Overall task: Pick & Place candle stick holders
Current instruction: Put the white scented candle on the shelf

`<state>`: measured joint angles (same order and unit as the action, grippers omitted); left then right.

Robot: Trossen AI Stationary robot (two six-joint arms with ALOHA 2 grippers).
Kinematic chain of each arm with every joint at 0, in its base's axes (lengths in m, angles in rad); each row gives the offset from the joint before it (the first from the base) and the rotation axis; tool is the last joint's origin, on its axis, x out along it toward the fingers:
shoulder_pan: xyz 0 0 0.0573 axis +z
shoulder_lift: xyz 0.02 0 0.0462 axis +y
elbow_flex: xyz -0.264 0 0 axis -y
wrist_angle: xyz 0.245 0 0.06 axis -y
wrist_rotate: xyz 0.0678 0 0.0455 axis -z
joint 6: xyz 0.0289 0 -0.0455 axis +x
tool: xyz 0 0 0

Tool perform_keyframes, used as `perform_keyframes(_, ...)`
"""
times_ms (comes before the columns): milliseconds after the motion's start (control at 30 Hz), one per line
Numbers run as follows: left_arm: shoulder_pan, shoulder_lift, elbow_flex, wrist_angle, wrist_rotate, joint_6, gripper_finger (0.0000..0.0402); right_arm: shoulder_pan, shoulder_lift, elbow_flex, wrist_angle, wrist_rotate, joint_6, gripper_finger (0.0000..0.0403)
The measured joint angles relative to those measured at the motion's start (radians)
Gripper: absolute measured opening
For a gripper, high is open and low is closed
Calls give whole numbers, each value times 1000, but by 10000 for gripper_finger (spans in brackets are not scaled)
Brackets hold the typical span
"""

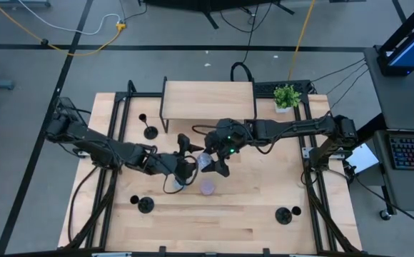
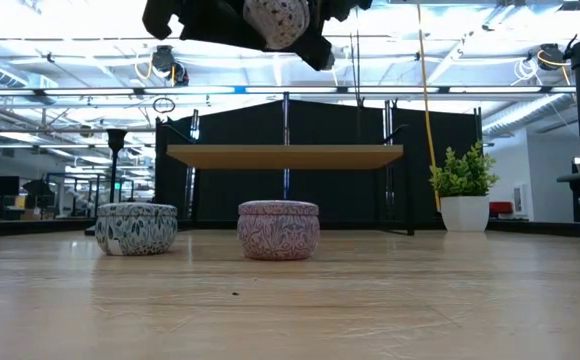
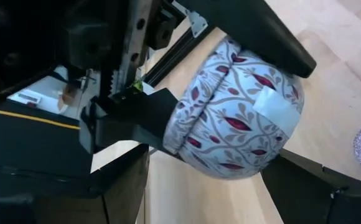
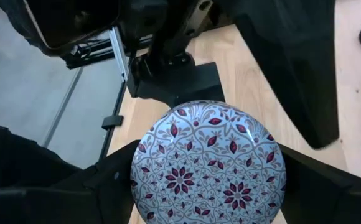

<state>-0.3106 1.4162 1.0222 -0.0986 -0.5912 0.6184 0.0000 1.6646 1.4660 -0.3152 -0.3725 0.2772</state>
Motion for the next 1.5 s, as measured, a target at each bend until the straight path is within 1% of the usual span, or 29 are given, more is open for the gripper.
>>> perform_keyframes(167, -25, -6, 0, -7, -69, 1, 299, 0, 0, 0, -28, 0, 11, 295)
perform_keyframes(400, -58, -8, 0, 0, -65, 35, 299, 0, 0, 0, -22, -1, 11, 295)
perform_keyframes(467, -58, -8, 0, 1, -64, 51, 299, 0, 0, 0, -6, -17, 11, 295)
perform_keyframes(567, -58, -8, 0, 23, -34, 97, 299, -1, 0, 0, 28, -49, 43, 295)
perform_keyframes(733, -59, -7, 0, 63, -4, 170, 299, -1, 17, 0, 36, -52, 80, 295)
perform_keyframes(867, -58, -8, 0, 70, 0, 165, 298, -1, 20, 1, 48, -51, 84, 295)
perform_keyframes(1000, -61, -6, 0, 73, 39, 162, 298, -1, 25, 1, 61, -53, 102, 295)
perform_keyframes(1233, -60, 2, 0, 78, 45, 163, 297, -1, 25, 0, 57, -79, 120, 295)
perform_keyframes(1333, -58, 2, 0, 71, 51, 174, 280, 0, 25, 0, 56, -79, 127, 295)
perform_keyframes(1500, -58, 2, 0, 71, 73, 182, 225, -1, 25, 0, 57, -79, 131, 295)
